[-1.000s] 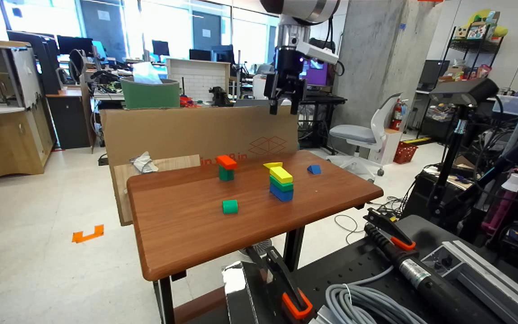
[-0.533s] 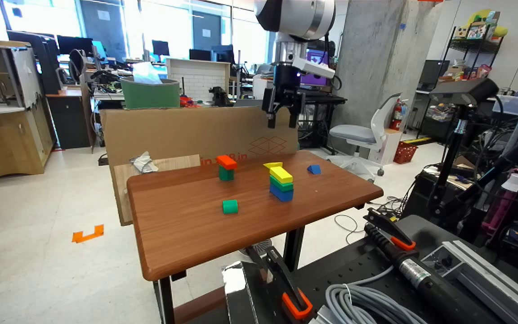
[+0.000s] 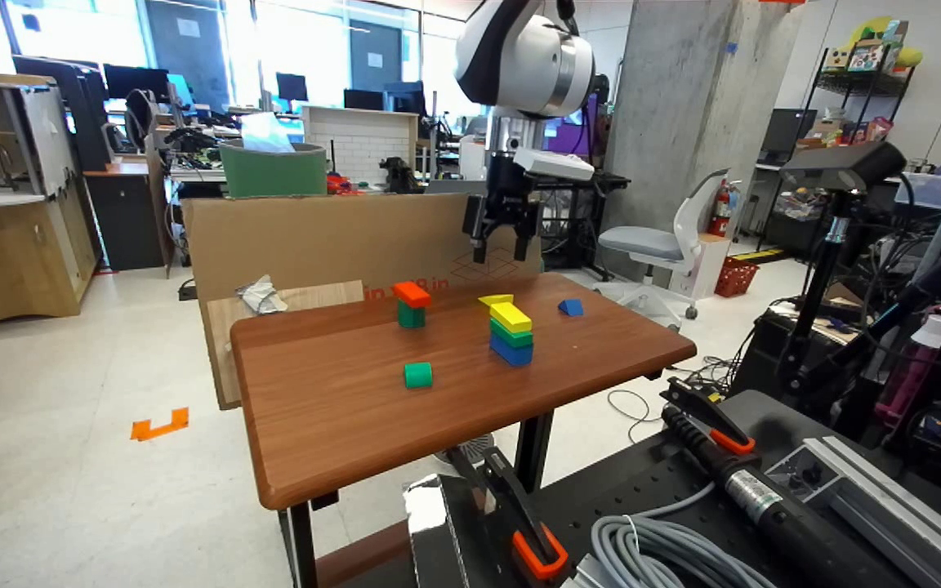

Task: Put the yellow block that is on the table on the orange block

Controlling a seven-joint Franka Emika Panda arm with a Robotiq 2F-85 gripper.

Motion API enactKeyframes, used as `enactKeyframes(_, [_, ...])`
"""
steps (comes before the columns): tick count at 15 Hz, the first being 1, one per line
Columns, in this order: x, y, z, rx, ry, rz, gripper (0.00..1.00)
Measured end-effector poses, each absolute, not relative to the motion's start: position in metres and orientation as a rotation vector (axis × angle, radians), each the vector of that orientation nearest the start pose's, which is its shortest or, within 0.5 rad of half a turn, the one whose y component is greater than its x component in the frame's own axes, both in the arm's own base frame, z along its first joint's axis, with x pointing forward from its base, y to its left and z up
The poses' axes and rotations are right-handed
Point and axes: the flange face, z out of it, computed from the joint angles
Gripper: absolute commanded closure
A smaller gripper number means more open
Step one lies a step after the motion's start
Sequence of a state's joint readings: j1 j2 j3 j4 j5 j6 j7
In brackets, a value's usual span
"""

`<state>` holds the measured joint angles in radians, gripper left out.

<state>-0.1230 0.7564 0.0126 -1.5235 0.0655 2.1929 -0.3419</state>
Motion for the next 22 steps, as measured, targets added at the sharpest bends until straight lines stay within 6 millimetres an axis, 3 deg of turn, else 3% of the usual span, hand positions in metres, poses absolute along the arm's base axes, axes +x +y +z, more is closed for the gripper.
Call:
enactKeyframes(8, [0.702, -0.070, 0.169, -3.068, -0.241, 0.025, 0.00])
enactKeyframes(15, [0.696, -0.067, 0.147, -3.069, -0.212, 0.070, 0.00])
enactKeyframes(17, [0.694, -0.068, 0.139, -3.070, -0.207, 0.090, 0.26])
enactKeyframes(22, [0.696, -0.073, 0.140, -3.102, -0.213, 0.088, 0.64])
